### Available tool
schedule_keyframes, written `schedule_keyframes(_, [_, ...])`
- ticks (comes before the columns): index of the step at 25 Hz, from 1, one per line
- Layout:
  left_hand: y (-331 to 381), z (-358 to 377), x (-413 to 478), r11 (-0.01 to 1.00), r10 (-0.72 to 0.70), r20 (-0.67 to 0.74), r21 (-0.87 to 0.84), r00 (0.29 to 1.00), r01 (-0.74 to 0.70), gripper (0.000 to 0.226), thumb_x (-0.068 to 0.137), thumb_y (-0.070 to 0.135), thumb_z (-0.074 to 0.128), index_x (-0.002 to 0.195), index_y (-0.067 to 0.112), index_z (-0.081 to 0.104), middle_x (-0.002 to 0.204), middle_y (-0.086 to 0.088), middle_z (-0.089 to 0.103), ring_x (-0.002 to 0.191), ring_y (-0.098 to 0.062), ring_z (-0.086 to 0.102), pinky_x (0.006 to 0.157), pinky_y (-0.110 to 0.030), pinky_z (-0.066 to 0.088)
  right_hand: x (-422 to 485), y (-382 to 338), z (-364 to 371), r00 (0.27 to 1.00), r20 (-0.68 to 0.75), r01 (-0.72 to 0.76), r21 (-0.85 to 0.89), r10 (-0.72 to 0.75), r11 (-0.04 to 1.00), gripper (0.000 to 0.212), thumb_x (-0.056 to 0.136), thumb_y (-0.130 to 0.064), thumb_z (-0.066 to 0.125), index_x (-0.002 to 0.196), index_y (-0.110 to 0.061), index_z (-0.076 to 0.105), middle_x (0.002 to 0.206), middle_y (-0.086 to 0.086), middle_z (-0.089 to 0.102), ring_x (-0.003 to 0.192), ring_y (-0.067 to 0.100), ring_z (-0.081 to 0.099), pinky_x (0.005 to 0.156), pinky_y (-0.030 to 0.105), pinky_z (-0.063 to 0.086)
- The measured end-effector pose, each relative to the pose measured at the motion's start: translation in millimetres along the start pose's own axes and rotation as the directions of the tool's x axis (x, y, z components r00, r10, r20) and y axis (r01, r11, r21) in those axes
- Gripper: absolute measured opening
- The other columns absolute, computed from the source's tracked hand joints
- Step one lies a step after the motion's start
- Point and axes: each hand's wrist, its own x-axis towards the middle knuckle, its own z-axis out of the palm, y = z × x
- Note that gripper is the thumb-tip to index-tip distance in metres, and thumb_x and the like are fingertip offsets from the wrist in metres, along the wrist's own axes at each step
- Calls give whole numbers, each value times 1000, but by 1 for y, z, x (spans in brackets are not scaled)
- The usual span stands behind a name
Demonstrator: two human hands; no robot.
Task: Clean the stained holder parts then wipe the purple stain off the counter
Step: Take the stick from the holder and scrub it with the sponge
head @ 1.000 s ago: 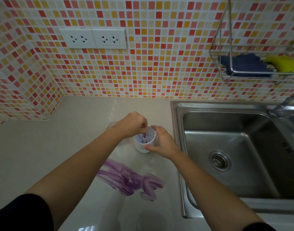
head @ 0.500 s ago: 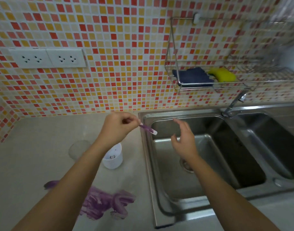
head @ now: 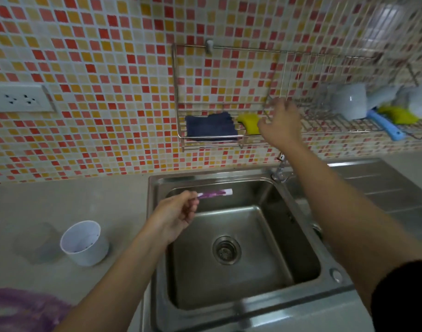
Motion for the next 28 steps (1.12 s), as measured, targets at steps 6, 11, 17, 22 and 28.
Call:
schedule_keyframes(6, [-17,38,5,995,80,-98,-53,992,-86,6,86,12,59,86,8,64,56,1,64,64,-12,63,65,-25,54,70,32,31,781,610,-147,-36,138,989,97,80,-47,64,148,-11,6,153,15,23,137,35,27,110,38,31])
schedule_keyframes(11, [-32,76,1,984,154,-138,-69,978,-164,14,88,0,55,99,0,64,77,-11,66,76,-16,63,70,-23,57,70,27,42,782,621,46,22,-49,999,60,95,-40,37,147,-22,14,153,14,23,134,37,31,107,42,31])
schedule_keyframes(17, [-40,97,5,979,161,-93,-107,983,-171,15,83,-2,60,97,2,64,88,-12,68,79,-15,68,67,-20,58,78,34,49,686,726,-2,61,-43,998,83,88,-44,55,149,-17,5,150,14,28,131,37,34,106,42,34])
schedule_keyframes(22, [-44,104,11,978,192,-102,-64,976,-199,13,81,-3,62,93,2,64,88,-11,66,82,-16,67,64,-19,56,65,38,14,918,379,32,217,-114,976,69,92,-43,39,148,-28,3,154,19,13,136,39,26,108,47,31])
schedule_keyframes(28, [-73,110,24,974,24,-96,-222,995,-45,5,83,1,62,86,1,66,69,-9,70,60,-10,67,56,-17,56,-67,93,-22,977,138,25,682,-163,731,70,85,-30,50,145,-38,14,133,-8,30,110,-5,34,90,16,28])
